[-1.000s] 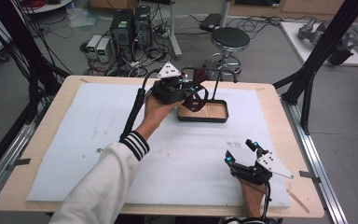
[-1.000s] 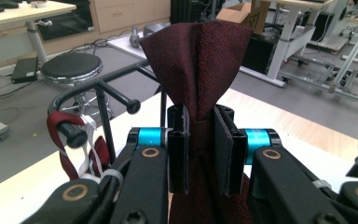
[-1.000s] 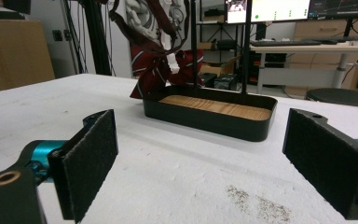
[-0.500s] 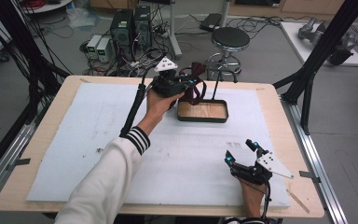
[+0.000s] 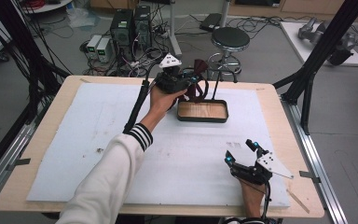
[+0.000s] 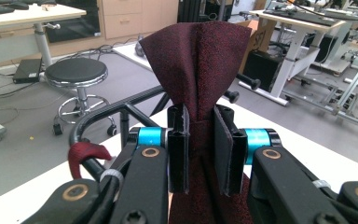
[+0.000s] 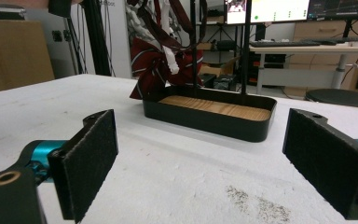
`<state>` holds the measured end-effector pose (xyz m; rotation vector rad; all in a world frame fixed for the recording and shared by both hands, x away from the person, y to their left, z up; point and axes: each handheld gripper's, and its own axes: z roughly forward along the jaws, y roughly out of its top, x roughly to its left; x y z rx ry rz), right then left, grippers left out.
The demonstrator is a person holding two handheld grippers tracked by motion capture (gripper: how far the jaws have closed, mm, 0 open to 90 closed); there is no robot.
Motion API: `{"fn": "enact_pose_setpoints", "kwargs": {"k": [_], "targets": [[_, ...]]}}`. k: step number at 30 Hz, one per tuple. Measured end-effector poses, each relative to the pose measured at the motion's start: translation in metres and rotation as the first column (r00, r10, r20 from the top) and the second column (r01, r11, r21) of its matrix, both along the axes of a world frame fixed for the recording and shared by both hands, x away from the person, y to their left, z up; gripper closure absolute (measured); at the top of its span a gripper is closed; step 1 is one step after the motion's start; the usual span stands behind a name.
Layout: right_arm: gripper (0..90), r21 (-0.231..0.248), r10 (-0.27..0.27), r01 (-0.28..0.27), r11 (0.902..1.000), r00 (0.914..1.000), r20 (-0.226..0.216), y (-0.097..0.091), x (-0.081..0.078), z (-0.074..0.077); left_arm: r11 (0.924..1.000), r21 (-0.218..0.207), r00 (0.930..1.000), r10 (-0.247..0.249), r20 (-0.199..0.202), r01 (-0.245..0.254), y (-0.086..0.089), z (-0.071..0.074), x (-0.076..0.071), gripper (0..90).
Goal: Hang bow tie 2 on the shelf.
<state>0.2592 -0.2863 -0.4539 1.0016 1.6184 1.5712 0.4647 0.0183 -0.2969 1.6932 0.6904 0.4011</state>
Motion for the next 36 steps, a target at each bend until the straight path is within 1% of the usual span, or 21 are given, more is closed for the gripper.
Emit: {"fn": "enact_pose_setpoints", "kwargs": {"k": [1,5,7,10,11,14,17,18,23,24,27,30,36], "targets": [[9.4,-0.001,0.000,0.000,1.0000,1.0000,0.000,0.000,0.000,0.000,1.0000,0.008,1.0000,0.003,0.003,-0.003,0.000,0.000,0.001,76.7],[9.4,0.000,0.000,0.000,1.0000,1.0000,-0.001,0.000,0.000,0.000,0.9999,0.008,0.9999,0.011,-0.003,-0.011,0.001,-0.003,0.004,76.7],[9.4,-0.004,0.000,0.000,1.0000,1.0000,0.002,0.000,0.000,0.000,1.0000,-0.002,0.9999,0.005,-0.012,-0.005,0.000,-0.004,0.005,76.7],[9.4,-0.004,-0.002,0.002,1.0000,1.0000,0.003,0.000,0.000,0.000,0.9999,0.011,1.0000,-0.003,0.002,0.003,-0.003,-0.005,0.003,76.7],[9.4,-0.003,-0.001,0.001,1.0000,1.0000,0.002,0.000,0.000,0.000,1.0000,0.005,1.0000,-0.004,0.000,0.004,-0.004,-0.006,0.004,76.7],[9.4,-0.003,-0.001,0.001,1.0000,1.0000,0.002,0.000,0.000,0.000,0.9999,0.005,0.9999,0.010,0.000,-0.010,-0.005,-0.008,0.005,76.7],[9.4,-0.004,-0.002,0.002,1.0000,1.0000,0.002,0.000,0.000,0.000,0.9991,0.035,0.9997,0.022,0.005,-0.022,-0.007,-0.010,0.005,76.7],[9.4,-0.002,-0.002,0.002,1.0000,1.0000,-0.001,0.000,0.000,0.000,0.9986,0.045,0.9995,0.028,0.012,-0.028,-0.007,-0.011,0.005,76.7],[9.4,-0.003,-0.003,0.003,1.0000,1.0000,-0.001,0.000,0.000,0.000,0.9985,0.014,0.9983,0.053,0.025,-0.054,-0.009,-0.012,0.006,76.7],[9.4,-0.004,-0.002,0.002,1.0000,1.0000,0.001,0.000,0.000,0.000,0.9979,0.019,0.9977,0.061,0.029,-0.062,-0.008,-0.011,0.006,76.7],[9.4,-0.001,-0.003,0.003,1.0000,1.0000,-0.002,0.000,0.000,0.000,0.9958,0.017,0.9956,0.090,0.028,-0.090,-0.006,-0.011,0.008,76.7],[9.4,-0.002,-0.003,0.003,1.0000,1.0000,-0.001,0.000,0.000,0.000,0.9942,0.005,0.9939,0.107,0.028,-0.107,-0.004,-0.010,0.010,76.7],[9.4,-0.001,-0.004,0.004,1.0000,1.0000,-0.003,0.000,0.000,0.000,0.9924,0.014,0.9918,0.122,0.038,-0.123,-0.003,-0.011,0.011,76.6]]}}
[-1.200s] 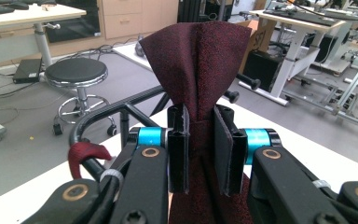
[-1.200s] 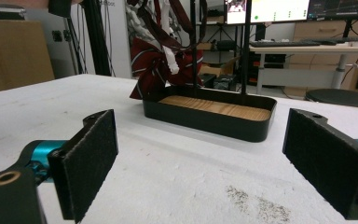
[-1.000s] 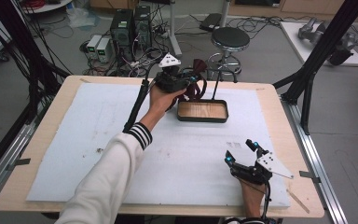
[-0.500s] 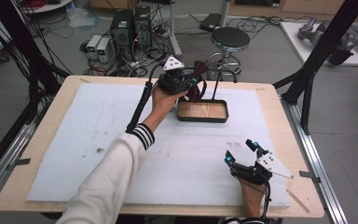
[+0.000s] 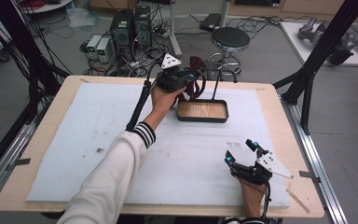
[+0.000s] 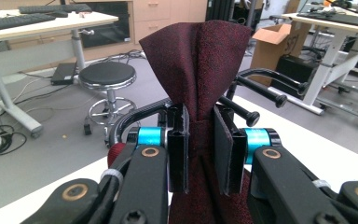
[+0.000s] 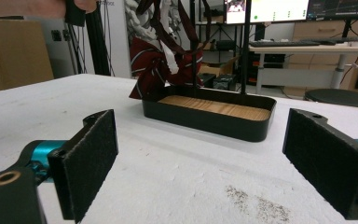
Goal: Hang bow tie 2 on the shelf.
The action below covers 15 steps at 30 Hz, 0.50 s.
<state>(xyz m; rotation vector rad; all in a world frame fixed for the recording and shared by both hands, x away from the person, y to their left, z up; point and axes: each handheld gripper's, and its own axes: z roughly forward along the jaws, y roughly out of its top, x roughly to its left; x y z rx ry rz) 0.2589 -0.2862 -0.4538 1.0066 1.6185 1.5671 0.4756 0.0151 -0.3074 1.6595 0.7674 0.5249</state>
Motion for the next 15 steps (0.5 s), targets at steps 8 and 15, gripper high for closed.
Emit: {"fn": "enact_pose_setpoints", "kwargs": {"k": [8,15], "targets": [[9.4,-0.001,0.000,0.000,1.0000,1.0000,0.001,-0.0001,0.0000,-0.0001,0.9996,0.022,0.9998,0.015,0.013,-0.015,-0.0008,0.0008,-0.0020,76.3],[9.4,-0.002,0.002,-0.002,1.0000,1.0000,0.003,-0.0001,0.0002,-0.0001,0.9990,0.037,0.9995,0.025,0.021,-0.026,-0.0015,0.0012,-0.0031,75.6]]}}
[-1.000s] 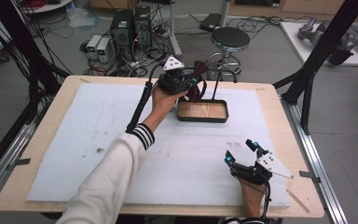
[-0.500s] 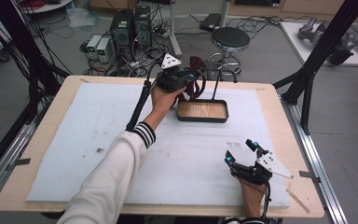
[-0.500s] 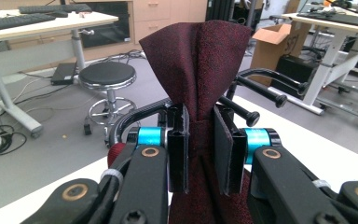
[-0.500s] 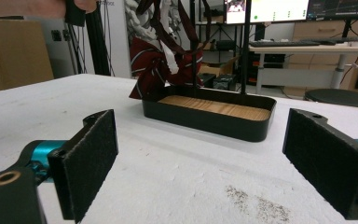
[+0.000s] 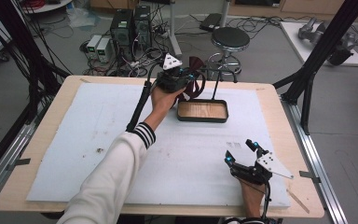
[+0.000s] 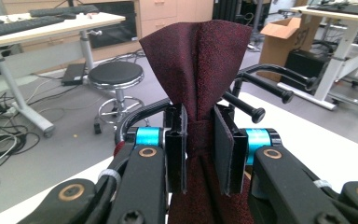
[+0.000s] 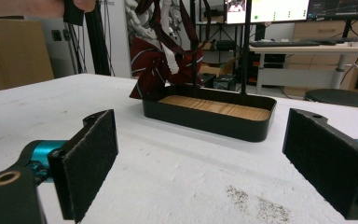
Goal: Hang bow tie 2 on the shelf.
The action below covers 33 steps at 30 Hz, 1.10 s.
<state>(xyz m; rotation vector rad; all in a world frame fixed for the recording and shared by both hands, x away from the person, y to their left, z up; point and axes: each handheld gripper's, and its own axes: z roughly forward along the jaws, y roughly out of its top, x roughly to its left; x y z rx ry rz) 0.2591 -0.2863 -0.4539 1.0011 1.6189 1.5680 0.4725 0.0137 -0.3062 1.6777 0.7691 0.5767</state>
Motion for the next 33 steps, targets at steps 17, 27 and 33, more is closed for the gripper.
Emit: {"fn": "enact_pose_setpoints", "kwargs": {"k": [17,27,33], "targets": [[9.4,0.000,-0.001,0.001,1.0000,1.0000,0.000,0.000,0.000,0.000,0.9998,0.004,0.9996,0.017,0.024,-0.018,0.002,0.006,-0.004,45.4],[9.4,-0.007,0.006,-0.006,1.0000,1.0000,0.004,0.000,0.000,0.000,0.9950,0.022,0.9952,-0.097,0.007,0.097,0.005,0.014,-0.016,18.5],[9.4,-0.010,0.006,-0.006,0.9999,1.0000,0.001,0.001,0.000,0.000,0.9912,0.016,0.9867,-0.132,0.095,0.131,0.019,0.029,-0.035,13.3]]}}
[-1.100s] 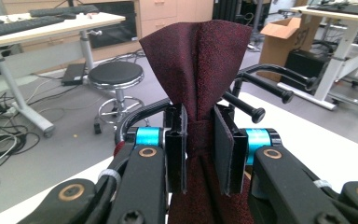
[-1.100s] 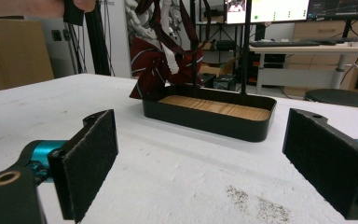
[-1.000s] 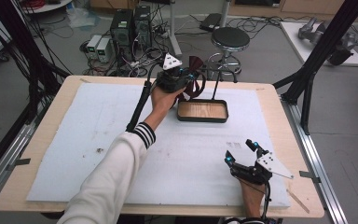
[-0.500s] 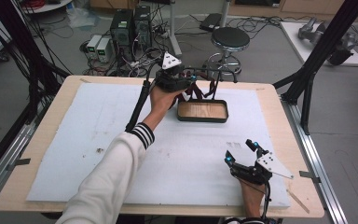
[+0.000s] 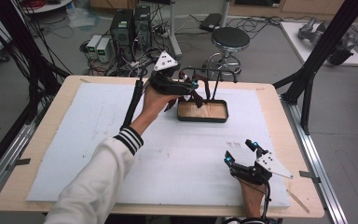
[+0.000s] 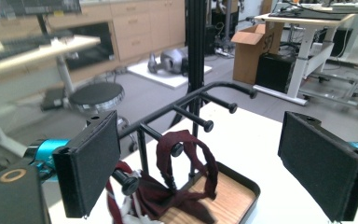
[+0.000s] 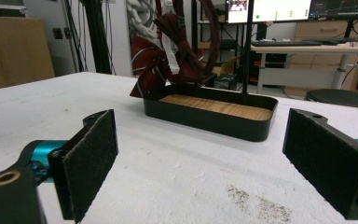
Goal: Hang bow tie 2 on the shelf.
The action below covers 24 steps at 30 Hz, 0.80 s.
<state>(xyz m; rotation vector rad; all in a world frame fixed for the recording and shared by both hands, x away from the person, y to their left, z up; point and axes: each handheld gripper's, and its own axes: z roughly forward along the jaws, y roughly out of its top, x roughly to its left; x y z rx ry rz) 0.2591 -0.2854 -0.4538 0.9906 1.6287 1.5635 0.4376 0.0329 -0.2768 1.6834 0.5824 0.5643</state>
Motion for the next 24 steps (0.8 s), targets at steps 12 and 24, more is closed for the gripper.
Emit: {"fn": "enact_pose_setpoints", "kwargs": {"k": [12,24], "targets": [[9.4,-0.001,-0.001,0.001,1.0000,1.0000,0.003,0.000,0.000,0.000,0.9992,0.004,0.9954,-0.039,0.087,0.039,0.069,-0.004,-0.059,12.9],[9.4,-0.005,-0.006,0.006,1.0000,1.0000,-0.001,0.001,0.000,0.000,0.9999,-0.013,0.9918,-0.007,0.128,0.008,0.175,-0.060,-0.120,12.9]]}}
